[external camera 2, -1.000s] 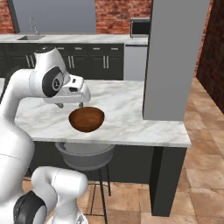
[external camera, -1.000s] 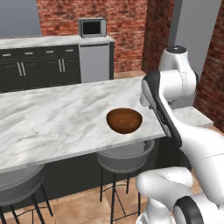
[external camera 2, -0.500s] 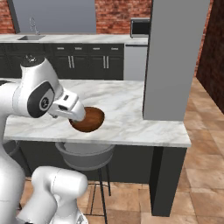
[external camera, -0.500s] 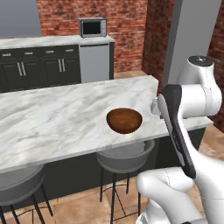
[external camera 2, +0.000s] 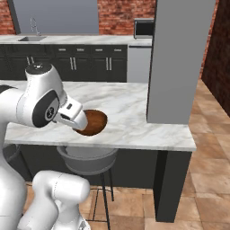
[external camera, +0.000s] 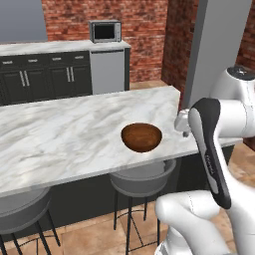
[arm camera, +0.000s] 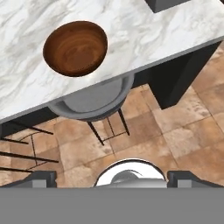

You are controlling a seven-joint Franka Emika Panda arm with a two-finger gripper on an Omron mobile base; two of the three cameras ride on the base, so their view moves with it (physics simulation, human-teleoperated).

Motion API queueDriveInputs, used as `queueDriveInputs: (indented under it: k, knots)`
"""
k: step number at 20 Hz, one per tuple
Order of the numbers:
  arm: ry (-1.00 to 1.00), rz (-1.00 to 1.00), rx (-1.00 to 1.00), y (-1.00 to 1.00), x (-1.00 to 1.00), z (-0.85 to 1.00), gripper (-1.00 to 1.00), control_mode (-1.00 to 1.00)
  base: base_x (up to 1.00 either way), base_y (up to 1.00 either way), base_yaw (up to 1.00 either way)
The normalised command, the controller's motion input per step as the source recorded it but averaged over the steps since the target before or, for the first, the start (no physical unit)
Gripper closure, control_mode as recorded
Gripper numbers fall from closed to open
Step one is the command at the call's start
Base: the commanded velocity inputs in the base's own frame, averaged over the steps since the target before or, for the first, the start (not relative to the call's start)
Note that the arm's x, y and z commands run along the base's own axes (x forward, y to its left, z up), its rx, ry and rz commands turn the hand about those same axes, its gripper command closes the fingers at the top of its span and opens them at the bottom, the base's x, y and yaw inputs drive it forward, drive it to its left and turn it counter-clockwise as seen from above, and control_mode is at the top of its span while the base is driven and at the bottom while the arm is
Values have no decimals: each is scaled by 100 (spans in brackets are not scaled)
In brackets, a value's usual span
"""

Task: Pick up the bowls from the cabinet and place each bowl in front of a stool on the dining counter.

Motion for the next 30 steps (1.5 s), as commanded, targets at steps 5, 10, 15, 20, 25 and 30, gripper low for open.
queueDriveInputs:
  k: [5, 10, 15, 20, 25, 30]
  knots:
    - [0, 5, -10, -13, -1, -26, -100, -100, 0, 0, 0]
    - [-3, 25, -11, -26, -17, -51, -100, -100, 0, 0, 0]
    - [0, 4, -8, -3, -4, -15, -100, -100, 0, 0, 0]
    - [0, 0, 0, 0, 0, 0, -100, -100, 0, 0, 0]
    - [-1, 0, 1, 1, 0, -3, -100, 100, 3, -10, 0]
    - [0, 0, 0, 0, 0, 0, -100, 100, 5, -93, 0]
